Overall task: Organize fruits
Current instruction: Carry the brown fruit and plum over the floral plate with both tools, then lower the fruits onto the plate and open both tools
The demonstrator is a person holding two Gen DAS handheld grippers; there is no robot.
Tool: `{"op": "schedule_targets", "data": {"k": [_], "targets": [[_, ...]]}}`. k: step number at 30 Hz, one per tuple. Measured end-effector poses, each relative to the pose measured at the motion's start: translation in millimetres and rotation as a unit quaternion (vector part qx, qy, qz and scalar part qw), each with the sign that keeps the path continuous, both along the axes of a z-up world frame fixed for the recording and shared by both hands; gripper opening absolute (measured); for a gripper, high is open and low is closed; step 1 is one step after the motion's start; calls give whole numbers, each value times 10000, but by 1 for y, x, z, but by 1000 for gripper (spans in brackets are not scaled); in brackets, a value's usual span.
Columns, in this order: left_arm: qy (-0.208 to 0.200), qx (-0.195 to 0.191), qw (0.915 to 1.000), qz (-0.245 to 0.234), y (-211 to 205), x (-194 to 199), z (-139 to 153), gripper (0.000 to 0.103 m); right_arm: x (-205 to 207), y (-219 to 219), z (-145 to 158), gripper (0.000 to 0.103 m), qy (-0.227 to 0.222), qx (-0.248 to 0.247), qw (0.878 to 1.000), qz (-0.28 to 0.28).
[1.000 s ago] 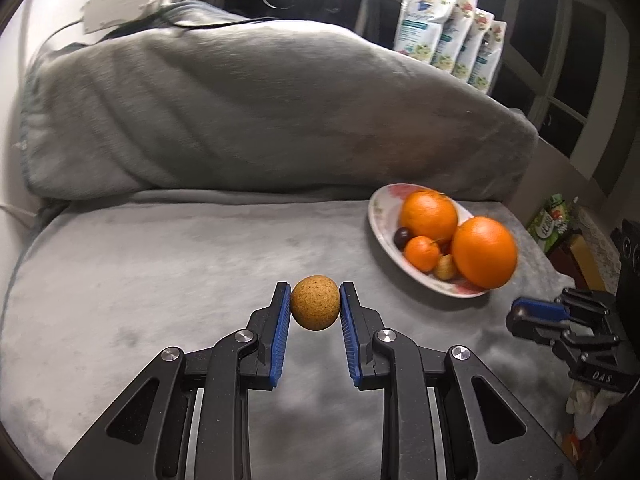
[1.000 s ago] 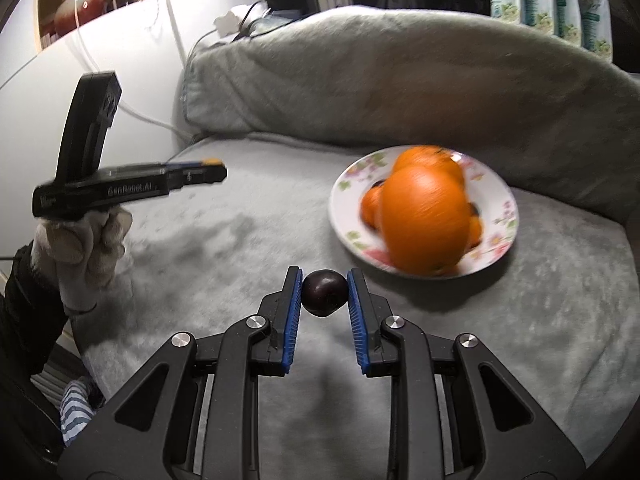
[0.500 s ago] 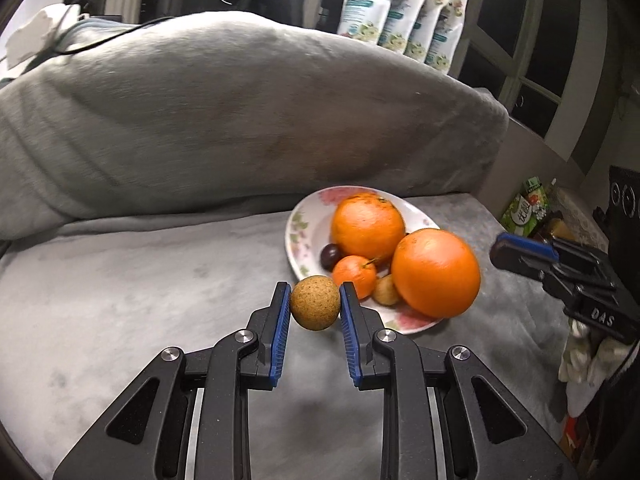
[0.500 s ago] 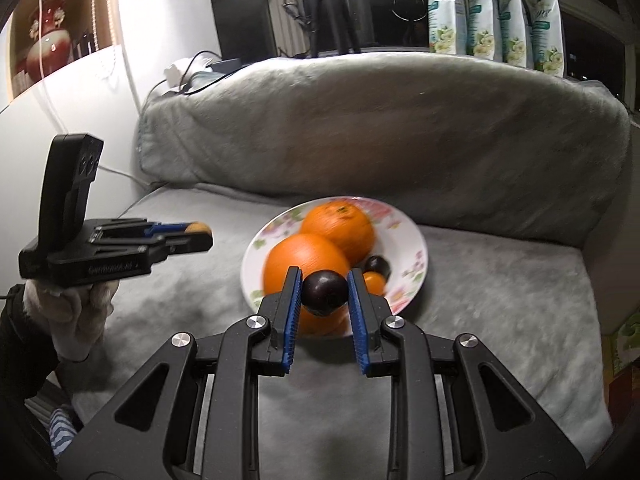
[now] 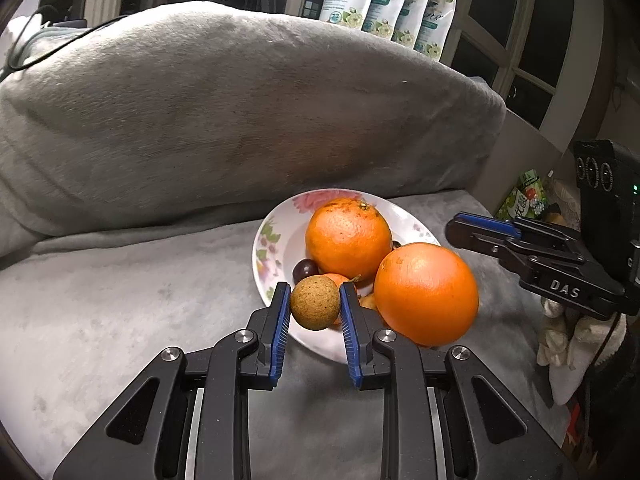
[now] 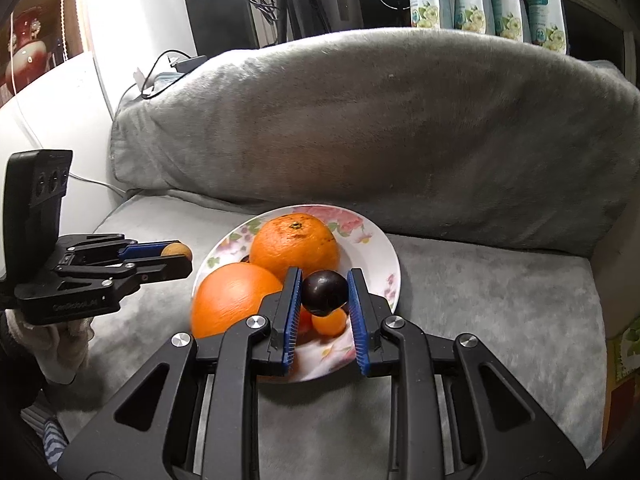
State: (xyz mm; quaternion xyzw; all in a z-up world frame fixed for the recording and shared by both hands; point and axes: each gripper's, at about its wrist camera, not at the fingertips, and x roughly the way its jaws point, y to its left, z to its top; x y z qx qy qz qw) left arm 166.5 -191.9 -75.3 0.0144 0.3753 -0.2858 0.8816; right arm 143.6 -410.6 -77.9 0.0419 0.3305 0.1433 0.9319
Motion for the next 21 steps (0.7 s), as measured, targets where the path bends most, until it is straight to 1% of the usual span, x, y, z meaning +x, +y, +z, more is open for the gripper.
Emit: {"op": "schedule_targets", "data": {"k": [7, 12, 14, 15, 16, 17, 21], "targets": [[-5, 19, 10000, -19, -4, 4, 0, 23, 12, -3, -5, 24, 54, 76, 10000, 19], [-58, 22, 10000, -57, -8, 4, 1, 23, 14, -3, -4, 25, 37, 93, 9999, 44], [-86, 28, 9999, -58, -8, 3, 3, 23, 14, -2, -2, 34, 12, 81, 10000, 45], [-94, 26, 9999, -55, -8, 2, 4, 24, 13, -2, -1, 47, -11, 92, 9999, 45], [-111, 15, 9999, -47, -8, 1, 5, 25, 12, -2, 2, 55, -59, 116, 9999, 47], [-129, 10, 9999, -39, -7, 0, 6, 27, 11, -1, 4, 56, -91, 128, 9999, 50], [-248, -17, 9997, -4, -5, -6, 14, 27, 5, 0, 13, 56, -185, 185, 9996, 43]]}}
